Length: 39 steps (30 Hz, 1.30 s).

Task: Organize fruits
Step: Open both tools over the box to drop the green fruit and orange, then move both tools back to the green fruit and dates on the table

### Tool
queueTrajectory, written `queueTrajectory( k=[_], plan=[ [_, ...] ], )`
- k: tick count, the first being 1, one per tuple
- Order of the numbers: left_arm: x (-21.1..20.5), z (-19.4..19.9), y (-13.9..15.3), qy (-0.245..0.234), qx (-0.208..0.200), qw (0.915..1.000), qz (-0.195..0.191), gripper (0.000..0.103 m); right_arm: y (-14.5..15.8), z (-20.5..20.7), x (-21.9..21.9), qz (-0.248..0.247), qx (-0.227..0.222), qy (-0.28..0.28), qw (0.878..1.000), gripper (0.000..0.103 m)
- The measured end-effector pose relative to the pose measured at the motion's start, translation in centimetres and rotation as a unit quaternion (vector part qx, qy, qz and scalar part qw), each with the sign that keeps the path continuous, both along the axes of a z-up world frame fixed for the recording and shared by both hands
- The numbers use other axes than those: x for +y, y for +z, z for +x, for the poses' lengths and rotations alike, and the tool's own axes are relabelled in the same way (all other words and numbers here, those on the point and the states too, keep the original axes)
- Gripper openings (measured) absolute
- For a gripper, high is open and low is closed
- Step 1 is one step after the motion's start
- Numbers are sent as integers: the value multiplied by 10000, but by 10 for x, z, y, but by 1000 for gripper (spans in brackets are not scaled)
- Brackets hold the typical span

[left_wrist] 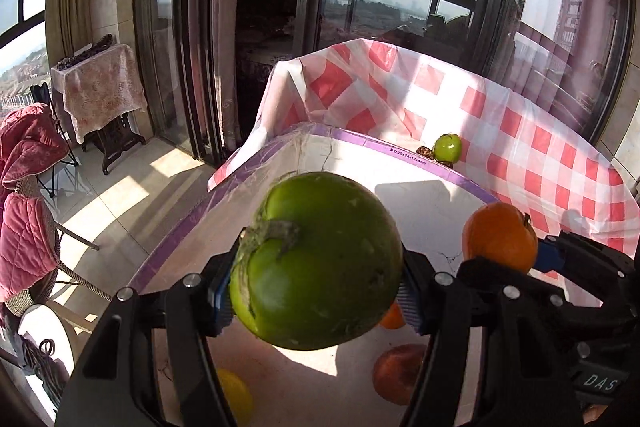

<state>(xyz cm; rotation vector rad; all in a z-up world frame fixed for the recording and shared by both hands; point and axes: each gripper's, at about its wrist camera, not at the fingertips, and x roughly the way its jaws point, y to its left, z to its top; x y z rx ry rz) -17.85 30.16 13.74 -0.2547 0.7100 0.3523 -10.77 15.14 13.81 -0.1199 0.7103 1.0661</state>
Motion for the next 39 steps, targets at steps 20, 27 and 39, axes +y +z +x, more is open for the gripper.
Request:
queueTrajectory(
  k=[20, 27, 39],
  plan=[
    [11, 76, -100, -219, 3120, 9487, -466, 64, -98, 12, 68, -3580, -1253, 1710, 9093, 44],
    [4, 86, -114, -467, 3525, 9346, -115, 64, -100, 15, 65, -3699, -1117, 2009, 9002, 44],
    [-12, 87, -116, -594, 3447, 9367, 160, 70, -95, 21, 63, -3539, -1314, 1639, 9114, 71]
  ],
)
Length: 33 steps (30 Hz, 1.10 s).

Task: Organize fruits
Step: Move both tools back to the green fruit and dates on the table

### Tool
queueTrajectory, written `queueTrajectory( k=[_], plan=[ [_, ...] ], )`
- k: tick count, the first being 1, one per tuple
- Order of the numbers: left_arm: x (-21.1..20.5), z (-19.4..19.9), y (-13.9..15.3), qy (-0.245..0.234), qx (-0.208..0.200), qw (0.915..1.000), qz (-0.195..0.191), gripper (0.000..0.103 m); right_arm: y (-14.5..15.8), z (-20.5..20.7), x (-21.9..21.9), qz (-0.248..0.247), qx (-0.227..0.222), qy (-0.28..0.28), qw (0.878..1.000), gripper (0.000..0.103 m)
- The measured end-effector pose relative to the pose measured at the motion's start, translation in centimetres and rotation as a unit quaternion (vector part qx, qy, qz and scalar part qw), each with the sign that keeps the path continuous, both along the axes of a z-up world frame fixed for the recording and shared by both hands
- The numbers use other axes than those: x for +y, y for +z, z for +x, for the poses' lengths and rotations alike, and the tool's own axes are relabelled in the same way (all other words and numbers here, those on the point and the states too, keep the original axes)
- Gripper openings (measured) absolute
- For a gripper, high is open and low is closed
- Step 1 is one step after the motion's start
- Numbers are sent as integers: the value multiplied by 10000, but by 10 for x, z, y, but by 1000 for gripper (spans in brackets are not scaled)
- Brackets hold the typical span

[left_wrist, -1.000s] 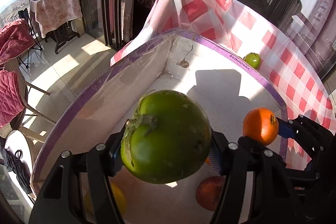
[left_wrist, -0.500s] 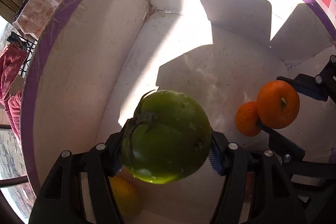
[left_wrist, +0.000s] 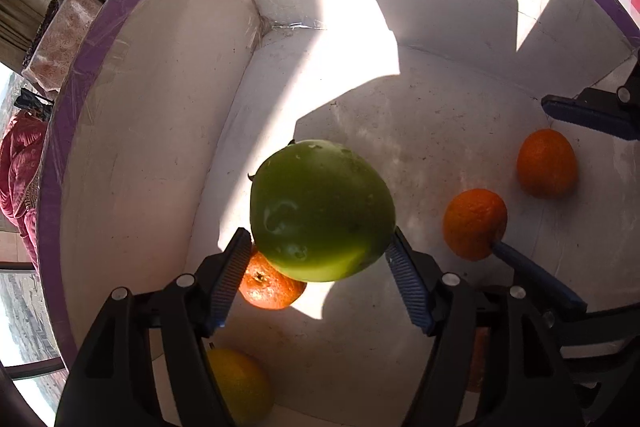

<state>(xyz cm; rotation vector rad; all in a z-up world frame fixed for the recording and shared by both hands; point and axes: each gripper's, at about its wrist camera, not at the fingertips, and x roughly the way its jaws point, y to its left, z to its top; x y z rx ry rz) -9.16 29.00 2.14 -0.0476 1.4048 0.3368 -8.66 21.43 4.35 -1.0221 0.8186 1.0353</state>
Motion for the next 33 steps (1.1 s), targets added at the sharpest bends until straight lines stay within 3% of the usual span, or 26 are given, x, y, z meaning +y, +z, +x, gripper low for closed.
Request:
queueTrajectory(
  k=[2, 4, 5, 9, 12, 14, 16, 19, 21, 24, 26, 27, 29, 31, 33],
  plan=[
    [-2, 2, 2, 18, -29, 10000, 18, 73, 1, 0, -1, 50, -32, -41, 10000, 76],
    [-2, 1, 7, 42, -132, 9999, 101, 86, 4, 1, -2, 126, -43, -152, 9998, 77],
    [-2, -1, 11, 44, -203, 9996, 170, 87, 8, 1, -4, 210, -53, -216, 9995, 77],
    [2, -12, 36, 223, -778, 9958, 430, 94, 31, -3, -23, 674, -102, -487, 9965, 83],
    [0, -26, 65, 450, -1467, 9841, 891, 99, 51, -4, -42, 1218, -147, -790, 9893, 83],
    [-3, -38, 91, 622, -1949, 9711, 1230, 100, 70, -5, -60, 1818, -135, -992, 9782, 84],
    [-15, -44, 117, 666, -2378, 9570, 1519, 100, 92, -5, -82, 2514, -178, -1296, 9590, 86],
    [-54, -61, 158, 383, -3188, 9240, 2077, 100, 119, -6, -135, 3638, -219, -1699, 9156, 86],
    [-90, -74, 188, 28, -3867, 8866, 2539, 101, 128, -7, -171, 4255, -289, -2027, 8815, 86],
    [-154, -95, 219, -664, -4871, 8184, 2974, 101, 126, -3, -234, 4866, -275, -2673, 8313, 86],
    [-198, -106, 228, -1188, -5291, 7918, 2809, 101, 110, 6, -273, 5045, -171, -3203, 8017, 87],
    [-219, -109, 229, -1476, -5437, 7853, 2567, 101, 100, 11, -289, 5048, -102, -3455, 7910, 87],
    [-254, -107, 223, -1992, -5532, 7815, 2088, 101, 73, 23, -315, 4910, 77, -3991, 7743, 87],
    [-284, -96, 206, -2415, -5448, 7874, 1576, 101, 47, 34, -333, 4622, 181, -4449, 7668, 87],
    [-310, -78, 179, -2665, -5200, 8042, 1086, 101, 22, 39, -349, 4420, 232, -4821, 7561, 87]
  ],
)
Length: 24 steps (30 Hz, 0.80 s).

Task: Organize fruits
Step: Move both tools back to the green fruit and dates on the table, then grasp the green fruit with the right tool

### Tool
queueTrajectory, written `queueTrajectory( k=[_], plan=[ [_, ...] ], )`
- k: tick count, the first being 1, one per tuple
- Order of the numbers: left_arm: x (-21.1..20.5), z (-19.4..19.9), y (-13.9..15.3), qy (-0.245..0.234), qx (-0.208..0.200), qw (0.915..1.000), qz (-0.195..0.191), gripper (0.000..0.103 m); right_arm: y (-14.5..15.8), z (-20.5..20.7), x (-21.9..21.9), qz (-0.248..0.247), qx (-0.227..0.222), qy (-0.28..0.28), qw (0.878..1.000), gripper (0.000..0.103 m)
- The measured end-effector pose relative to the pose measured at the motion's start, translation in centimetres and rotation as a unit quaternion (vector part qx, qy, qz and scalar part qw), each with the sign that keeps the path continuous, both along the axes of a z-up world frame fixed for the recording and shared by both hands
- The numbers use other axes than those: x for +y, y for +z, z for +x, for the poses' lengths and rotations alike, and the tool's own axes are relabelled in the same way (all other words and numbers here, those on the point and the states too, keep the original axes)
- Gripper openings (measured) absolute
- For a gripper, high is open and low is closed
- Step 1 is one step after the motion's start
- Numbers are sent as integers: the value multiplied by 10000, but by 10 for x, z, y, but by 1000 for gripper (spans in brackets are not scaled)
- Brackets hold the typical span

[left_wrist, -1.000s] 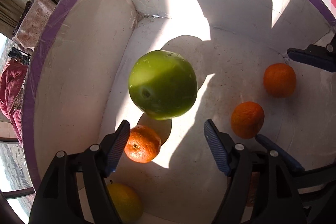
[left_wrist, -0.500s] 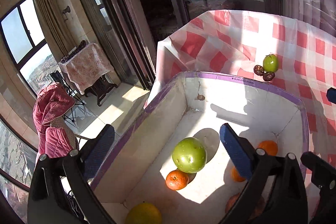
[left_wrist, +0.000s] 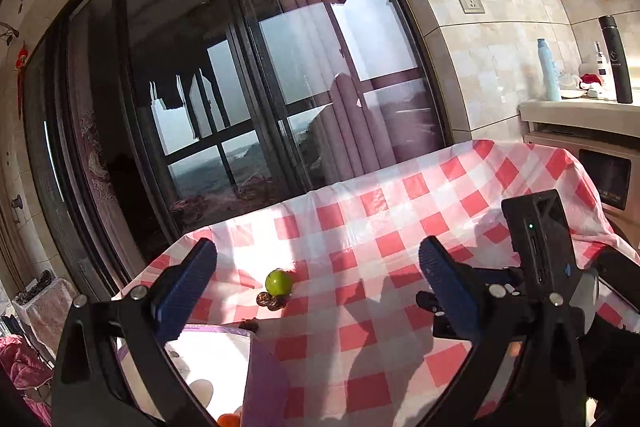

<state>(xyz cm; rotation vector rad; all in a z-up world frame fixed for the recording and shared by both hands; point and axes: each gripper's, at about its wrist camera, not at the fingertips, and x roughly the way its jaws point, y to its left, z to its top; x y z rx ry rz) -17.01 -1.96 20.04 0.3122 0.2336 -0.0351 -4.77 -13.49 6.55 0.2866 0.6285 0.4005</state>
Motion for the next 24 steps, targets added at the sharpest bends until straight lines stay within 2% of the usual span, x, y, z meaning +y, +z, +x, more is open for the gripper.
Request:
queueTrajectory(
  k=[3, 5, 8, 10, 13, 18, 22, 24],
  plan=[
    [-14, 41, -50, -158, 862, 9955, -367, 101, -21, 5, -19, -52, 255, -306, 9992, 87],
    [-21, 74, -87, 27, 1470, 9882, -439, 101, -29, 8, -31, -123, 299, -504, 9982, 87],
    [-22, 108, -134, 309, 2118, 9763, -327, 101, -37, 26, -38, -205, 417, -633, 9969, 87],
    [-11, 124, -155, 577, 2455, 9667, -446, 101, -41, 39, -38, -270, 488, -628, 9965, 87],
    [9, 138, -171, 813, 2715, 9563, -717, 101, -46, 61, -33, -447, 509, -570, 9961, 87],
    [37, 146, -178, 960, 2802, 9486, -1113, 101, -55, 97, -14, -357, 719, -302, 9963, 87],
    [45, 147, -187, 999, 2738, 9503, -1094, 101, -52, 124, 17, -508, 605, 269, 9965, 87],
    [48, 150, -191, 1028, 2887, 9453, -1116, 101, -50, 138, 37, -624, 517, 615, 9948, 87]
  ],
)
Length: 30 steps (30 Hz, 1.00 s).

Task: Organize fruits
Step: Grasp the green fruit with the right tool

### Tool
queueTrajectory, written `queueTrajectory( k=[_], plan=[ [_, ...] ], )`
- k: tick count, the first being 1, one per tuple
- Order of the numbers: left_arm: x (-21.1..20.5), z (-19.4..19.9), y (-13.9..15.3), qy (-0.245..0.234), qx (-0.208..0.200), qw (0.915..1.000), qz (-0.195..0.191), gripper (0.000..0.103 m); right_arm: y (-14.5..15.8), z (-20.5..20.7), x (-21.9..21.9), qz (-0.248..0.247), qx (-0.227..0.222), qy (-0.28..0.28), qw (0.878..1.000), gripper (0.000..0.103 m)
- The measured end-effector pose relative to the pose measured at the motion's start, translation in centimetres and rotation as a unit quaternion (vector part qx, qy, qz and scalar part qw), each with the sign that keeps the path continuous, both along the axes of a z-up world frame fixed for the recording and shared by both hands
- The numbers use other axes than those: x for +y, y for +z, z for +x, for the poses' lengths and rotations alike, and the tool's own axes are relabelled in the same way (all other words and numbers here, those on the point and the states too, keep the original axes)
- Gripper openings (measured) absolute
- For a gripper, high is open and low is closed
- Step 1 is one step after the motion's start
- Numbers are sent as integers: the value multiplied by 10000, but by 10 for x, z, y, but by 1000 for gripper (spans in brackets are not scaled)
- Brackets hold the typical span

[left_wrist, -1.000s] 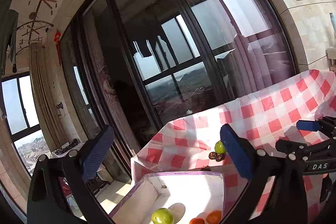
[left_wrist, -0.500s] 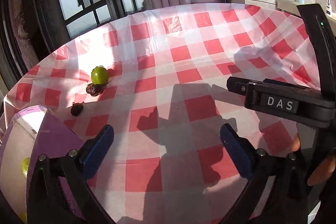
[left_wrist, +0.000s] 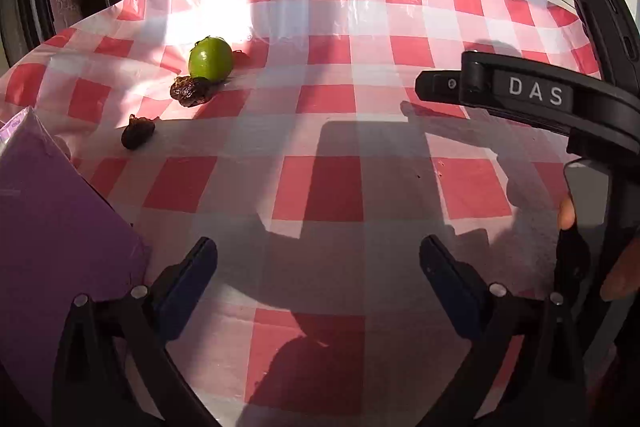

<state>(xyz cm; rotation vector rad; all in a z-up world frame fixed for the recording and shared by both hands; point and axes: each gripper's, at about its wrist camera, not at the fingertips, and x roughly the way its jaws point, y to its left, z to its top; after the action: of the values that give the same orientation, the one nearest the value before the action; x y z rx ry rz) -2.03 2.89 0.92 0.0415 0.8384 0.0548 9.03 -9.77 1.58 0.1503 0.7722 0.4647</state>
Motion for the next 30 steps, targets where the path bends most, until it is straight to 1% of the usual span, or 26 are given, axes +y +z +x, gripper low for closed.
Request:
queueTrajectory(
  k=[2, 4, 6, 7, 9, 10, 11, 13, 14, 16, 18, 20, 21, 23, 25, 26, 27, 30],
  plan=[
    [3, -1, 1, -26, -62, 9999, -117, 101, 1, 16, 25, -120, -40, 386, 9992, 87],
    [7, -1, 0, -45, -20, 9997, -256, 101, 3, 32, 53, -215, -91, 734, 9970, 87],
    [13, -1, -3, 87, 91, 9991, -397, 101, 6, 46, 83, -224, -183, 1200, 9924, 87],
    [16, -2, -4, 181, 112, 9988, -447, 101, 8, 52, 99, -265, -314, 1372, 9897, 87],
    [22, -3, -5, 297, 139, 9978, -572, 101, 10, 67, 128, -453, -471, 1585, 9852, 87],
    [23, -2, -6, 305, 163, 9974, -638, 101, 9, 77, 142, -480, -419, 1662, 9840, 87],
    [24, -1, -7, 297, 206, 9969, -704, 101, 9, 87, 153, -385, -297, 1738, 9836, 87],
    [25, 0, -9, 310, 236, 9963, -763, 101, 9, 106, 171, -25, -31, 1845, 9828, 87],
    [25, 0, -9, 309, 236, 9963, -766, 101, 11, 112, 179, 62, 1, 1854, 9827, 87],
    [24, 0, -9, 296, 228, 9962, -782, 101, 14, 123, 198, -53, -27, 1835, 9830, 87],
    [24, -1, -8, 287, 218, 9961, -805, 101, 10, 135, 218, -282, 125, 1889, 9815, 86],
    [25, -1, -7, 281, 206, 9959, -834, 101, 3, 145, 230, -514, 224, 1884, 9805, 82],
    [25, -2, -7, 280, 196, 9958, -855, 101, -1, 150, 234, -552, 334, 1922, 9792, 80],
    [26, -2, -5, 294, 176, 9953, -903, 101, -11, 160, 239, -469, 638, 2026, 9761, 75],
    [27, -2, -4, 304, 160, 9950, -937, 101, -11, 165, 240, -283, 651, 2110, 9749, 75],
    [27, -2, -3, 307, 156, 9948, -959, 101, -11, 168, 242, -195, 723, 2155, 9736, 69],
    [27, -2, -3, 308, 158, 9948, -961, 101, -12, 170, 243, -155, 772, 2151, 9734, 68],
    [26, -2, -2, 303, 163, 9947, -970, 101, -14, 167, 240, -130, 792, 2163, 9730, 69]
  ],
)
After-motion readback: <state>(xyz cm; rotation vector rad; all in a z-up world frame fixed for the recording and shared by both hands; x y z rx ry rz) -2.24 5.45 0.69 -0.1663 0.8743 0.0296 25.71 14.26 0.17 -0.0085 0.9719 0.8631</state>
